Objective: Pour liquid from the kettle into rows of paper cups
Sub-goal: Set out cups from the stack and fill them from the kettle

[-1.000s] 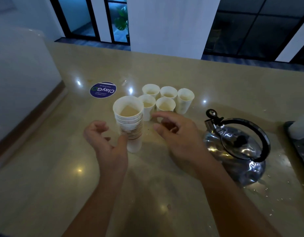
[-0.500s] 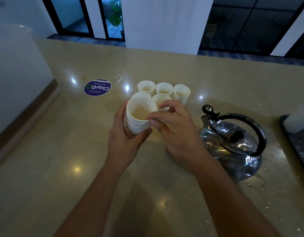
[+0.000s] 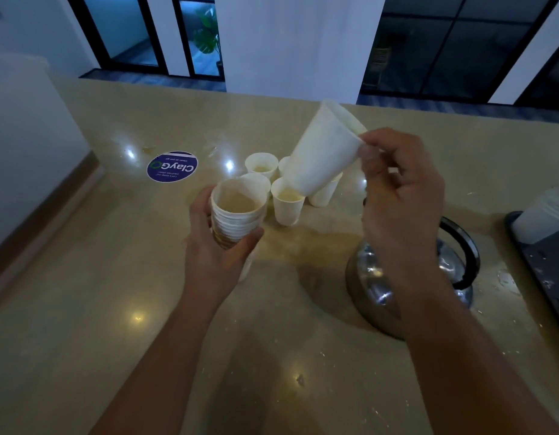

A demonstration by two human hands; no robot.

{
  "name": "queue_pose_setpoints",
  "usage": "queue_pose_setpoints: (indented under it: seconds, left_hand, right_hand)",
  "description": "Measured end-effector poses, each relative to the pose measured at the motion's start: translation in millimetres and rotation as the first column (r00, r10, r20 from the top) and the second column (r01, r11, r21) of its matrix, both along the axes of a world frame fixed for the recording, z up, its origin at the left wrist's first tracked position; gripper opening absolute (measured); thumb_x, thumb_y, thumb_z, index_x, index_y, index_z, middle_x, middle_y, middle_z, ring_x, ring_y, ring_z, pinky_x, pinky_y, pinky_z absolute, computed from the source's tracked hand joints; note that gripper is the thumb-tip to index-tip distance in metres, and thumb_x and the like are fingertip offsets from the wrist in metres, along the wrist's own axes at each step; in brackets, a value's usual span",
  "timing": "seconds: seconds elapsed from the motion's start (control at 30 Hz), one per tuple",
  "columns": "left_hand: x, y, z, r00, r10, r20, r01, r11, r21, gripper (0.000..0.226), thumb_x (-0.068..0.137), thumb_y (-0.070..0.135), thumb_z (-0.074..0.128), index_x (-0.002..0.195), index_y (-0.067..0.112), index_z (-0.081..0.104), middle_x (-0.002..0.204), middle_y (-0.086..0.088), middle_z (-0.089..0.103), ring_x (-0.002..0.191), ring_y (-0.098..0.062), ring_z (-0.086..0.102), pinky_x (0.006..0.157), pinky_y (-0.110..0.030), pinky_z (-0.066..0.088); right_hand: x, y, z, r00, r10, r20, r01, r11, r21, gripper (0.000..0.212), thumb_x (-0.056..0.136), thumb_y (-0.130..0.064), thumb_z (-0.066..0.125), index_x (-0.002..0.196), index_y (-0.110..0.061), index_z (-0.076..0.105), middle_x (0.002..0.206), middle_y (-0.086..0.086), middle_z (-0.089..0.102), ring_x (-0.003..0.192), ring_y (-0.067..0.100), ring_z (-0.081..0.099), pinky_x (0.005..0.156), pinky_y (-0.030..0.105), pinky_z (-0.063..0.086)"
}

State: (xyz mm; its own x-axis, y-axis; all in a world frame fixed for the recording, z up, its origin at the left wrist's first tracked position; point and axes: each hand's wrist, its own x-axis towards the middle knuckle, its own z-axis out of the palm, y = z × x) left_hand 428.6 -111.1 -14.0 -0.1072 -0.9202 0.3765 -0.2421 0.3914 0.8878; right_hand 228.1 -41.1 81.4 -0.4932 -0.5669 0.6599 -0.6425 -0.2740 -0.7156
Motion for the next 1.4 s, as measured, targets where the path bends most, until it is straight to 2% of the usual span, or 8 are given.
queue_pose_setpoints:
  seconds: [0.1,0.23,0.57,0.73,0.93,1.07,1.23,1.4]
  left_hand:
    - [0,-6,-2,0.996,0.061,-0.066,-0.061,0.998,-0.004,0.092,0.073,0.023,0.088,0.145,0.031,0.033,0.127,0.04,0.046,0.121,0.007,0.051,0.101,-0.029,0.049]
    - [-4,-9,-5,0.987,0.109,-0.114,-0.114,0.993,-0.032,0.095,0.076,0.014,0.085,0.147,0.036,0.025,0.131,0.04,0.044,0.124,0.006,0.05,0.102,-0.029,0.048]
    - [-7,-20,-14,0.978,0.203,-0.036,-0.206,0.972,-0.111,0.079,0.081,0.024,0.082,0.136,0.043,0.03,0.137,0.023,0.041,0.129,-0.004,0.047,0.104,-0.044,0.048]
    - [-10,-22,-16,0.976,0.213,0.033,-0.206,0.966,-0.157,0.078,0.082,0.03,0.081,0.138,0.041,0.027,0.135,0.039,0.036,0.131,-0.01,0.047,0.104,-0.051,0.047]
    - [-14,-17,-17,0.967,0.255,0.0,-0.253,0.959,-0.13,0.086,0.08,0.019,0.081,0.143,0.033,0.024,0.144,0.009,0.04,0.132,-0.015,0.045,0.103,-0.051,0.048]
    - [-14,-18,-19,0.955,0.295,-0.002,-0.292,0.945,-0.148,0.098,0.075,0.019,0.082,0.149,0.027,0.019,0.148,-0.003,0.036,0.137,-0.023,0.042,0.105,-0.054,0.045]
    - [-21,16,1,0.912,0.411,-0.006,-0.379,0.834,-0.402,0.08,0.072,0.015,0.072,0.139,0.011,0.027,0.139,-0.029,0.033,0.136,-0.036,0.033,0.111,-0.051,0.032]
    - [-61,66,9,0.999,0.032,-0.01,-0.034,0.906,-0.423,0.045,0.078,0.012,0.058,0.122,0.011,0.049,0.123,0.0,0.046,0.115,-0.018,0.048,0.1,-0.036,0.04]
  right_hand:
    - [-22,-2,-3,0.993,-0.083,-0.082,0.097,0.977,0.19,0.017,0.101,-0.02,0.058,0.113,-0.017,0.07,0.103,-0.016,0.06,0.086,-0.009,0.055,0.077,0.006,0.042]
    - [-28,-5,-22,0.995,-0.058,-0.087,0.092,0.881,0.464,0.023,0.099,-0.017,0.062,0.119,-0.02,0.072,0.11,-0.01,0.064,0.099,0.004,0.058,0.09,0.017,0.045]
    - [-16,-30,-56,0.987,-0.017,-0.161,0.133,0.652,0.747,0.033,0.098,-0.012,0.056,0.126,-0.022,0.071,0.129,0.008,0.067,0.118,0.026,0.06,0.098,0.035,0.048]
    - [-18,-49,-65,0.979,0.015,-0.203,0.164,0.531,0.831,0.034,0.097,-0.012,0.052,0.124,-0.019,0.071,0.125,0.012,0.068,0.113,0.029,0.062,0.096,0.04,0.054]
    - [-19,-60,-75,0.986,0.016,-0.164,0.123,0.586,0.801,0.031,0.096,-0.009,0.053,0.115,-0.019,0.076,0.11,0.01,0.073,0.1,0.027,0.066,0.085,0.038,0.057]
    - [-21,-58,-71,0.994,0.035,-0.106,0.066,0.581,0.811,0.037,0.096,-0.009,0.054,0.127,-0.022,0.07,0.126,0.013,0.067,0.113,0.029,0.062,0.093,0.038,0.053]
    - [-20,-20,-51,0.99,-0.017,0.141,-0.081,0.745,0.662,0.046,0.093,-0.011,0.063,0.134,-0.032,0.063,0.13,-0.005,0.065,0.103,0.016,0.067,0.093,0.04,0.056]
    - [-22,29,-35,0.98,-0.067,0.186,-0.004,0.934,0.358,0.021,0.094,-0.014,0.067,0.101,-0.032,0.074,0.088,-0.018,0.073,0.082,0.002,0.069,0.076,0.016,0.054]
